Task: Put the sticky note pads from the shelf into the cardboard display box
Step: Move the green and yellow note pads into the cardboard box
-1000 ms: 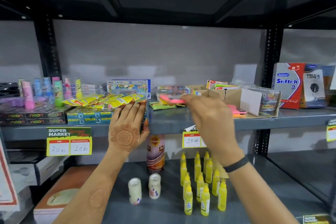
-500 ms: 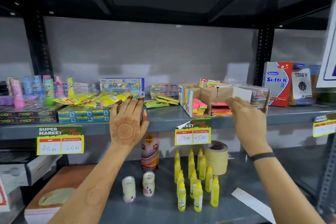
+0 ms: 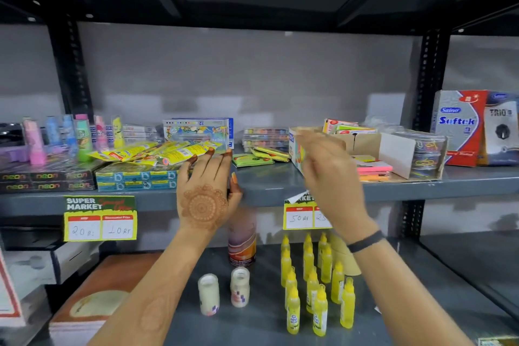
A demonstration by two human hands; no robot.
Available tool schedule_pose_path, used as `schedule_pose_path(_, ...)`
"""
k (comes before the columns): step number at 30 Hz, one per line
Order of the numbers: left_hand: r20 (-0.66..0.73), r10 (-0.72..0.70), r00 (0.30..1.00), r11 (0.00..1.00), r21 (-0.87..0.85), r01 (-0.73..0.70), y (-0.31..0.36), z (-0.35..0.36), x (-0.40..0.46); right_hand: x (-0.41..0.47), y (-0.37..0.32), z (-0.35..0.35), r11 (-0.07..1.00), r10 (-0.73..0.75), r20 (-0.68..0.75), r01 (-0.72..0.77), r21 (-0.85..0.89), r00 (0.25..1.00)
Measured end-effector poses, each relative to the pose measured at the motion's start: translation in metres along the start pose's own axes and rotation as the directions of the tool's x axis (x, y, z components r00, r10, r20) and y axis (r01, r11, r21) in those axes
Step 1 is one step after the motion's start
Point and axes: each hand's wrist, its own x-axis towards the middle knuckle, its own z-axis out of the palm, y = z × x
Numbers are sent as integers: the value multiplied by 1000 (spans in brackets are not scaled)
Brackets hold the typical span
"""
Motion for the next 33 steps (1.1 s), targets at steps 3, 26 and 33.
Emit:
schedule_pose_path(3, 1, 13, 1000, 1000, 11, -13, -1, -1, -1, 24, -22, 42, 996, -6, 196, -11, 88, 981)
schedule_pose_path(26, 100, 30, 995, 999, 40, -34, -1, -6, -1, 50, -26, 58, 918, 80, 253, 28, -395, 964)
schedule_pose_path(33, 118, 18, 993, 999, 40, -23, -1, -8, -1, 56, -7, -15, 968, 88, -151, -121, -220, 985)
